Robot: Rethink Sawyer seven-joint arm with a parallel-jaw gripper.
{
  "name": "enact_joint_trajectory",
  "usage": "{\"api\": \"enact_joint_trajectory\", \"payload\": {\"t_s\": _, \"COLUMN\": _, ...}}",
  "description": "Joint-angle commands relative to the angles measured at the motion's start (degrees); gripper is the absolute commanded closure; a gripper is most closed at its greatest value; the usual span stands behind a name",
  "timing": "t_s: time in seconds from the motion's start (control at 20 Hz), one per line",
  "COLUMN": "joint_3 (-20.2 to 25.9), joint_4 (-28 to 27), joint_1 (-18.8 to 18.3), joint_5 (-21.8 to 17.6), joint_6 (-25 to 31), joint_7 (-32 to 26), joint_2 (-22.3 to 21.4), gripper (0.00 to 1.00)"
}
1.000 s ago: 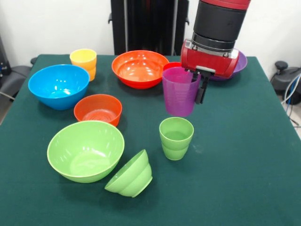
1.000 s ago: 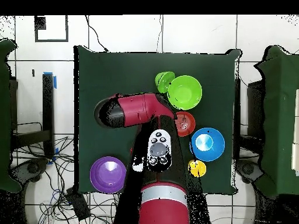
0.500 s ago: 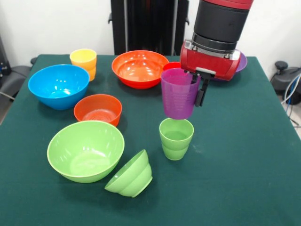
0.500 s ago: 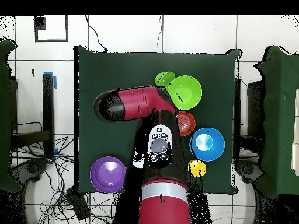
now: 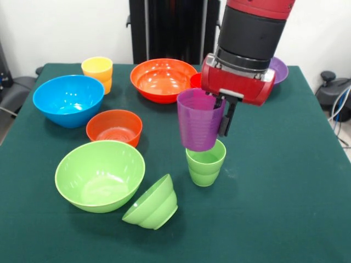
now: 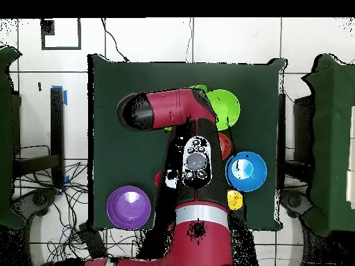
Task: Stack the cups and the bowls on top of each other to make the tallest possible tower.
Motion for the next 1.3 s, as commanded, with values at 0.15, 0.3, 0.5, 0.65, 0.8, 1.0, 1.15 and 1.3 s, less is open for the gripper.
{"api": "enact_joint_trajectory", "payload": {"t_s": 0.15, "joint_3": 4.87, "joint_4": -6.04, "joint_1": -1.02, "joint_5": -0.23, "joint_6": 7.4, "joint_7": -4.39, "joint_2": 4.59, "gripper": 1.0}}
{"api": "enact_joint_trajectory", "payload": {"t_s": 0.3, "joint_3": 4.86, "joint_4": -7.0, "joint_1": -1.0, "joint_5": -0.03, "joint_6": 8.2, "joint_7": -4.44, "joint_2": 4.92, "gripper": 1.0}}
{"api": "enact_joint_trajectory", "payload": {"t_s": 0.5, "joint_3": 4.87, "joint_4": -7.45, "joint_1": -1.04, "joint_5": 0.22, "joint_6": 8.99, "joint_7": -4.54, "joint_2": 4.94, "gripper": 1.0}}
{"api": "enact_joint_trajectory", "payload": {"t_s": 0.65, "joint_3": 4.74, "joint_4": -7.85, "joint_1": -0.95, "joint_5": 0.3, "joint_6": 9.2, "joint_7": -4.27, "joint_2": 5.26, "gripper": 1.0}}
{"api": "enact_joint_trajectory", "payload": {"t_s": 0.8, "joint_3": 4.55, "joint_4": -8.04, "joint_1": -0.74, "joint_5": 0.56, "joint_6": 9.56, "joint_7": -3.69, "joint_2": 5.3, "gripper": 1.0}}
{"api": "enact_joint_trajectory", "payload": {"t_s": 1.0, "joint_3": 4.25, "joint_4": -8.32, "joint_1": -0.34, "joint_5": 0.48, "joint_6": 9.66, "joint_7": -3.37, "joint_2": 5.6, "gripper": 1.0}}
{"api": "enact_joint_trajectory", "payload": {"t_s": 1.15, "joint_3": 4.16, "joint_4": -8.88, "joint_1": -0.2, "joint_5": 0.38, "joint_6": 10.0, "joint_7": -3.43, "joint_2": 5.95, "gripper": 1.0}}
{"api": "enact_joint_trajectory", "payload": {"t_s": 1.3, "joint_3": 4.18, "joint_4": -8.54, "joint_1": -0.3, "joint_5": 0.3, "joint_6": 9.64, "joint_7": -3.56, "joint_2": 5.91, "gripper": 1.0}}
